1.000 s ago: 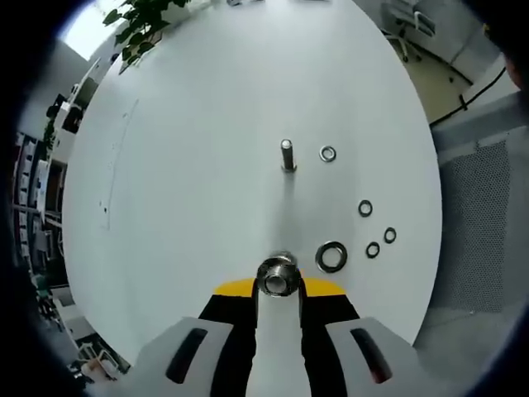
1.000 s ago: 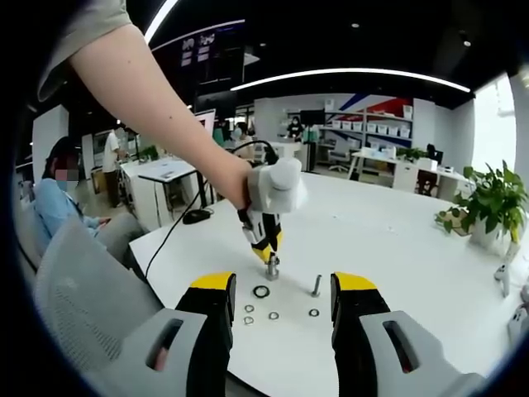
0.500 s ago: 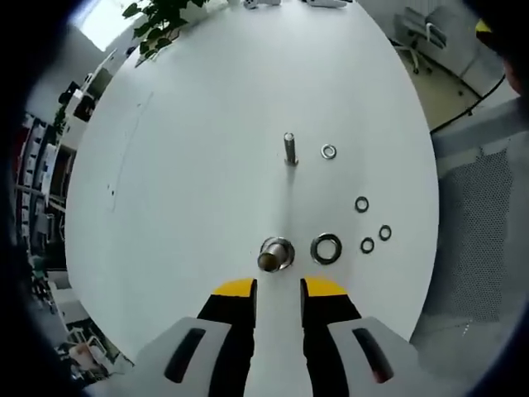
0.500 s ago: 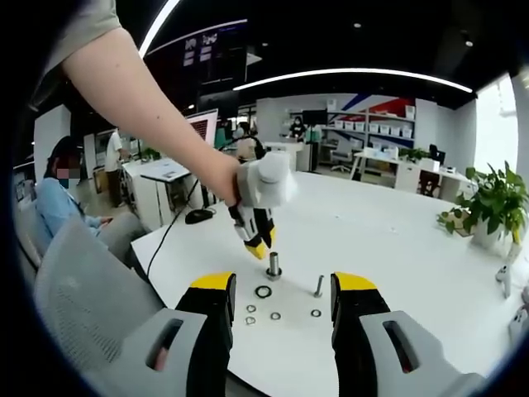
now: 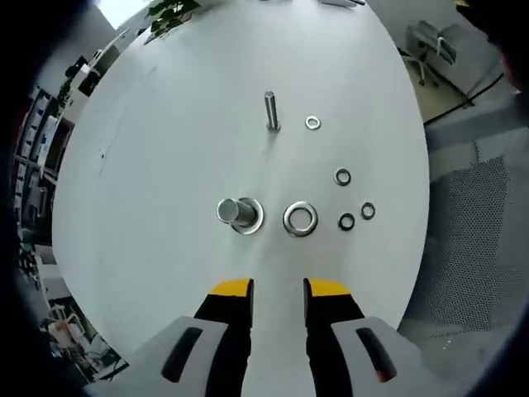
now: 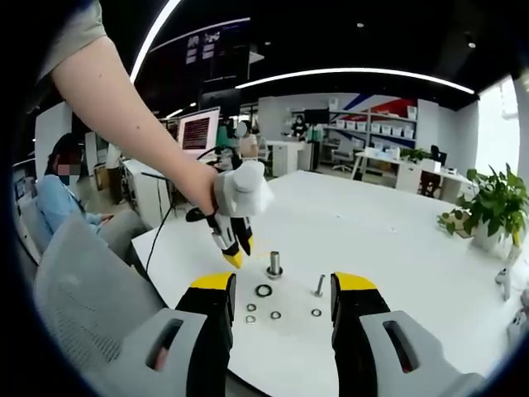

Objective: Place the washer onto the threaded stud by aligning its center hole with the stud, sliding it down to the base, and recovering from edge contact or off-axis alignment until the washer reaches the visible bottom stop.

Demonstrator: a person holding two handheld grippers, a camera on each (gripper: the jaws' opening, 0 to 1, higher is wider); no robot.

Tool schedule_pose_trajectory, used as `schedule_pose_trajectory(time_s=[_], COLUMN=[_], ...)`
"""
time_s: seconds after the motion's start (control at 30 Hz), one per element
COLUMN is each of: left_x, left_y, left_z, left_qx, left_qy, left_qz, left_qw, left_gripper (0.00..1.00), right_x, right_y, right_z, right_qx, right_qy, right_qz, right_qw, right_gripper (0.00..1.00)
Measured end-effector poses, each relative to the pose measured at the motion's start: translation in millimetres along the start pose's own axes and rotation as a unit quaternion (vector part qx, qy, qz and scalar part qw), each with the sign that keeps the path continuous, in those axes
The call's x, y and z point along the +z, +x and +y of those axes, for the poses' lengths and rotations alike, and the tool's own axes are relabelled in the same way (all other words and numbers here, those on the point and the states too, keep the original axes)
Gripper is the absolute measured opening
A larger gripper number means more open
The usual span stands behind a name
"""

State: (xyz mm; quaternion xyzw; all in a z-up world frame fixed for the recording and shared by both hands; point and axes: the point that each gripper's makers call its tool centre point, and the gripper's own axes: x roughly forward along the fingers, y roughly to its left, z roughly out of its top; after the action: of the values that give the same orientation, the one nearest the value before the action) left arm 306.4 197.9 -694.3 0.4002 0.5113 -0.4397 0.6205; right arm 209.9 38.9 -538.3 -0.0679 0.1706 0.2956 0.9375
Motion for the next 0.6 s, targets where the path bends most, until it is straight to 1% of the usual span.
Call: schedule_pose_trajectory(time_s=[0.17, 0.33, 0.47, 0.6], left_x=[-3.3, -1.6, 4.2, 9.2], left_y=[3, 9, 14, 19], left_z=[-5.4, -8.6, -12.5, -16.6], left_qx=[-0.009, -0.013, -0.018, -0.022], left_qy=[-0.017, -0.017, -0.021, -0.016], left_qz=[-0.001, -0.002, -0.007, -0.009], left_qw=[0.9998, 0.9998, 0.9996, 0.9996], left_gripper=[0.24, 0.24, 0.25, 0.25], right_x=[-1.2, -1.8, -2.3, -3.2], right_y=[1, 0, 0, 0], right_z=[0, -2, -3, -4], right_qx=[-0.001, -0.004, -0.007, -0.008], right_qy=[-0.003, -0.001, 0.000, 0.000], right_qz=[0.004, 0.005, 0.006, 0.008], right_qw=[1.0000, 1.0000, 1.0000, 0.9999], right_gripper=[0.48, 0.48, 0.48, 0.48])
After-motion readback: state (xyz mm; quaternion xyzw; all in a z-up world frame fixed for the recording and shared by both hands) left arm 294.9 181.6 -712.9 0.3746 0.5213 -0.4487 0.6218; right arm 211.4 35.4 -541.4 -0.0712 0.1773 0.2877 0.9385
